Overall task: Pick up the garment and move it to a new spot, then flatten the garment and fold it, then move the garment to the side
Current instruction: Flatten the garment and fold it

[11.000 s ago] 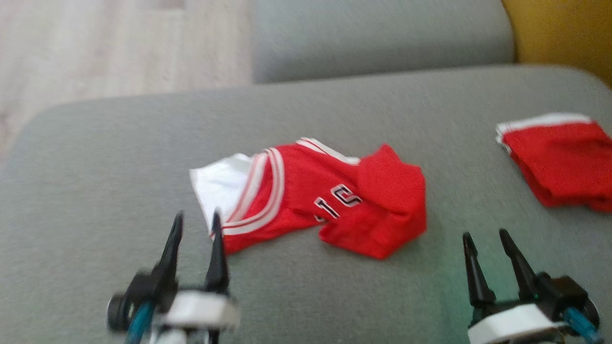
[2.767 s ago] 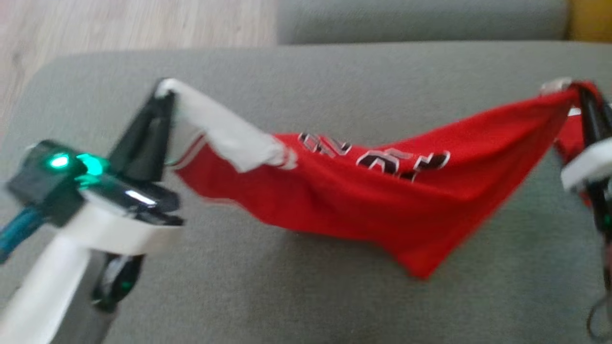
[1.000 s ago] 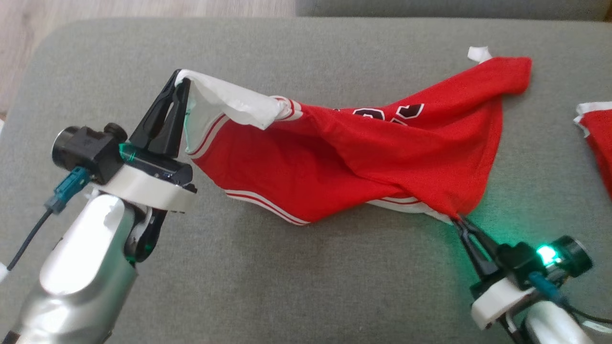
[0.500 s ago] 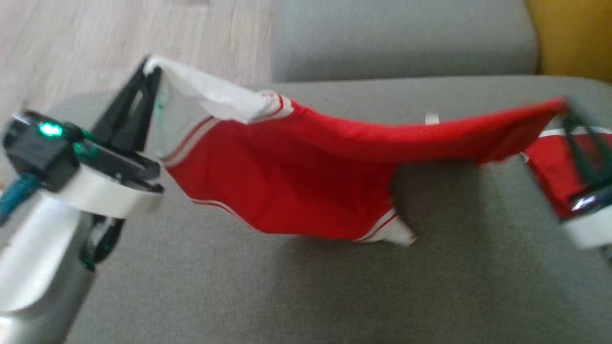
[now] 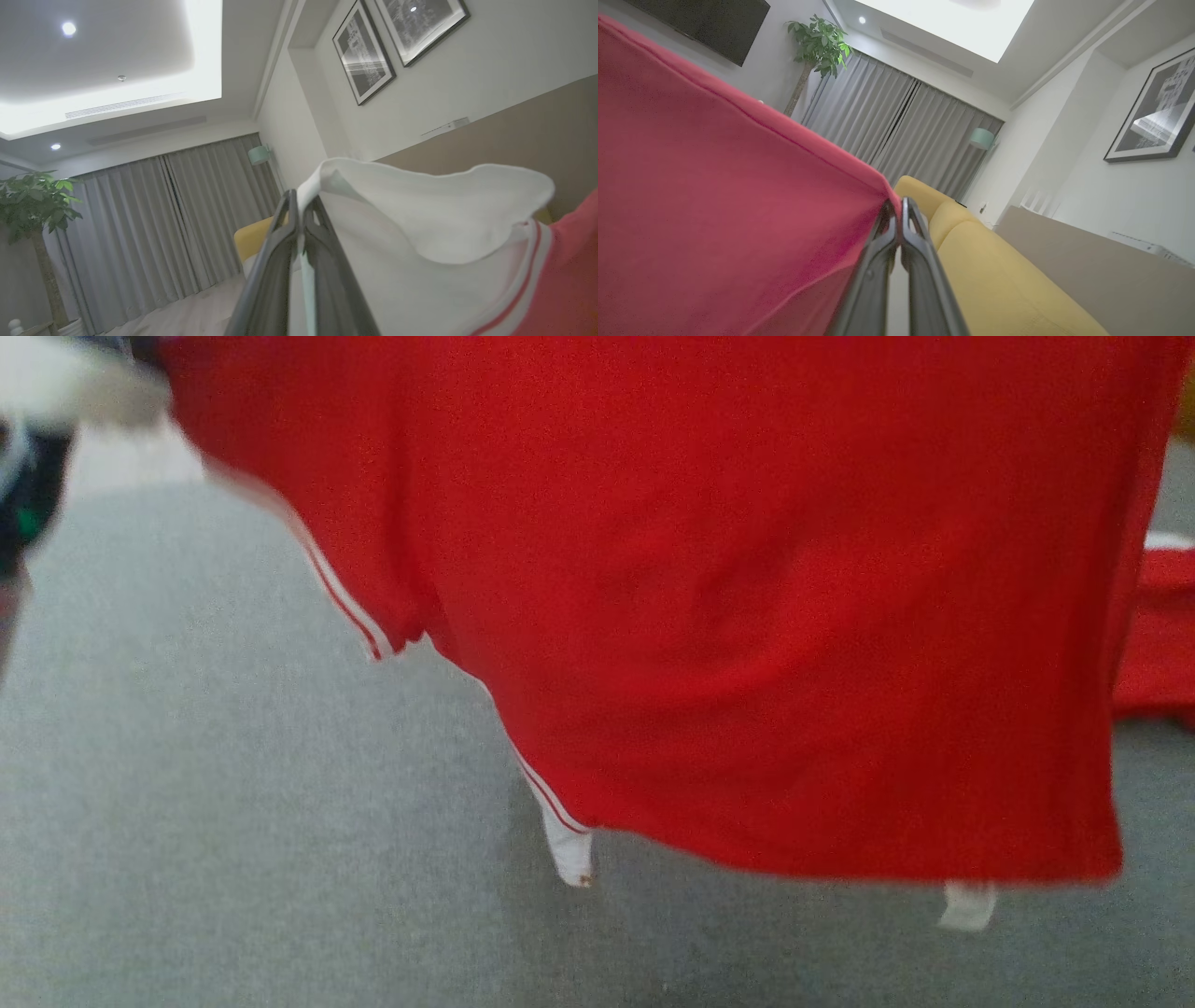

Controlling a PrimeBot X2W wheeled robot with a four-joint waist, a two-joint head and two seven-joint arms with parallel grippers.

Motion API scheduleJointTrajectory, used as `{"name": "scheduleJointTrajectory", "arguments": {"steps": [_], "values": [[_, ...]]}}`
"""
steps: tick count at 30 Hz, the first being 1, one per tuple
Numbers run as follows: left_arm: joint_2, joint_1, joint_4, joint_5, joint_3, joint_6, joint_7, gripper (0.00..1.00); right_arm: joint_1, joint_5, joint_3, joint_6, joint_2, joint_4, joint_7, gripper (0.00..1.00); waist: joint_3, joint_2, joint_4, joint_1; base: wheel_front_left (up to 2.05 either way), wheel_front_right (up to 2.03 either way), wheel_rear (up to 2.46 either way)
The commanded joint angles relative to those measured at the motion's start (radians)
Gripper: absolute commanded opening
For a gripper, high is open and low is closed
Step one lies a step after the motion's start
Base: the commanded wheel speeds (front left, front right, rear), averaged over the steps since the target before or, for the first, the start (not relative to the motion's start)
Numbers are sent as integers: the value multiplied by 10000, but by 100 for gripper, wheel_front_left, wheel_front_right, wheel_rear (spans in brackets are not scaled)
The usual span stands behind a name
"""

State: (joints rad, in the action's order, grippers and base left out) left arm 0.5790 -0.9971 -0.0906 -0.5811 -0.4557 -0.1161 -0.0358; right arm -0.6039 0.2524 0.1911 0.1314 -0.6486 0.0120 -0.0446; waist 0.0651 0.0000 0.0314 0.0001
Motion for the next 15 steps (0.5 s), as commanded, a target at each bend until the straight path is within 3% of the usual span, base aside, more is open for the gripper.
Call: {"name": "scheduleJointTrajectory", "arguments": {"steps": [1,7,15], "values": [[187,-1243,-465,14,249,-55,-165,0,-1071,313,405,-7,-282,-373,29,0,1172,0,-15,-1,0,0,0],[-266,-3475,-2459,789,-423,-114,299,0,-3669,476,1566,-7,-146,-2291,821,0,2507,0,7,-1,0,0,0],[-951,-5515,-4774,1744,-717,-86,2328,0,-6278,176,2402,-7,65,-4816,2494,0,3169,0,159,-1,0,0,0]]}}
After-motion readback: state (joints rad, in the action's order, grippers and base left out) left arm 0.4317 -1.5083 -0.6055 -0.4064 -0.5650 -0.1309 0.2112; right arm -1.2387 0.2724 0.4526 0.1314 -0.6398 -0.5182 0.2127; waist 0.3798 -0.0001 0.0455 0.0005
